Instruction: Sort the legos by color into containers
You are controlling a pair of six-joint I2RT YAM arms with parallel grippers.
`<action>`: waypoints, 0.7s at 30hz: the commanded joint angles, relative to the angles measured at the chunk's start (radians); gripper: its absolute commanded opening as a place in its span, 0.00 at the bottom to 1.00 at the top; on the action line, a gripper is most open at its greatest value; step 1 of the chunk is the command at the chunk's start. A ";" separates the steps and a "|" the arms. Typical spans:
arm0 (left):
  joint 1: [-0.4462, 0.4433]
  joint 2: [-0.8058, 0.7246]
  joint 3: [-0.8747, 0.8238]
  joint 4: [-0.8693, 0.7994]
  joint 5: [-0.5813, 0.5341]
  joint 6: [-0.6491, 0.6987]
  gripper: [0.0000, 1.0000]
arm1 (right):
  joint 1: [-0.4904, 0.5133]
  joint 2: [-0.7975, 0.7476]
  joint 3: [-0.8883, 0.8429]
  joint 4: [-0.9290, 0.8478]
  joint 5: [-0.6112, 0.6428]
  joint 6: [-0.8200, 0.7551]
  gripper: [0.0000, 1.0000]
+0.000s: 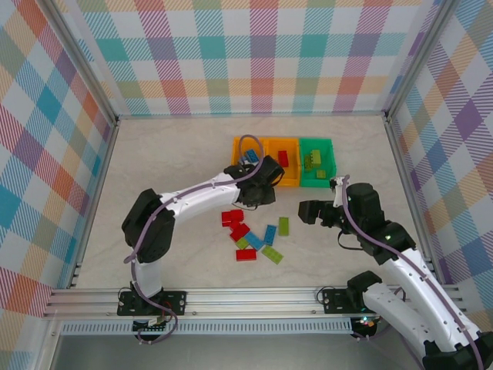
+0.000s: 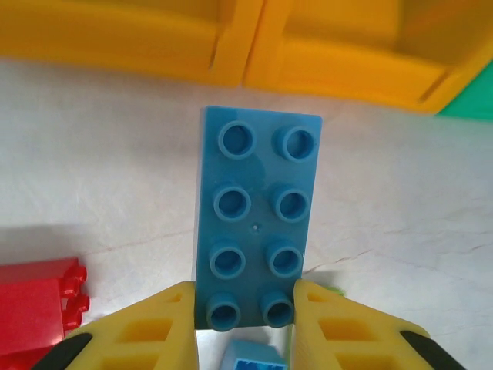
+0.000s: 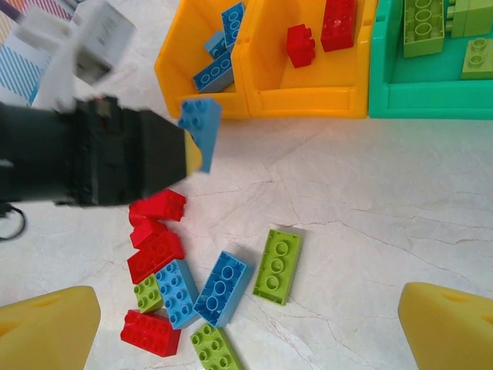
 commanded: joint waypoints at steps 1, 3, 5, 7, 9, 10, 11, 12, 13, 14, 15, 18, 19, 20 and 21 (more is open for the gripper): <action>0.057 -0.033 0.073 -0.030 -0.076 0.087 0.29 | -0.004 0.000 0.017 0.030 -0.013 0.017 1.00; 0.095 -0.008 0.108 -0.011 -0.078 0.118 0.29 | -0.004 0.000 0.019 0.029 -0.017 0.020 1.00; 0.133 0.038 0.153 0.010 -0.076 0.156 0.29 | -0.004 -0.003 0.024 0.022 -0.017 0.025 1.00; 0.165 0.095 0.208 0.016 -0.072 0.185 0.30 | -0.004 -0.006 0.025 0.013 -0.017 0.027 1.00; 0.197 0.162 0.268 0.020 -0.060 0.198 0.30 | -0.004 -0.009 0.028 0.001 -0.013 0.027 1.00; 0.208 0.185 0.287 0.029 -0.046 0.200 0.31 | -0.004 -0.009 0.029 -0.004 -0.010 0.029 1.00; 0.220 0.210 0.309 0.041 -0.022 0.201 0.32 | -0.004 -0.009 0.032 -0.014 -0.008 0.029 1.00; 0.227 0.228 0.326 0.049 -0.008 0.202 0.34 | -0.004 -0.010 0.035 -0.020 -0.006 0.030 1.00; 0.235 0.246 0.346 0.047 0.004 0.201 0.38 | -0.004 -0.011 0.038 -0.026 -0.005 0.029 1.00; 0.239 0.258 0.365 0.047 0.006 0.202 0.40 | -0.004 -0.012 0.040 -0.032 -0.003 0.030 1.00; 0.242 0.263 0.379 0.045 0.003 0.202 0.43 | -0.004 -0.015 0.040 -0.037 -0.002 0.031 1.00; 0.243 0.248 0.385 0.058 -0.003 0.210 0.52 | -0.005 -0.018 0.034 -0.038 0.005 0.033 1.00; 0.243 0.237 0.384 0.060 -0.006 0.212 0.53 | -0.004 -0.017 0.032 -0.035 0.006 0.034 1.00; 0.243 0.225 0.382 0.062 -0.005 0.214 0.55 | -0.004 -0.013 0.030 -0.030 0.004 0.038 1.00; 0.243 0.208 0.376 0.062 -0.005 0.216 0.56 | -0.004 -0.008 0.030 -0.024 0.002 0.038 1.00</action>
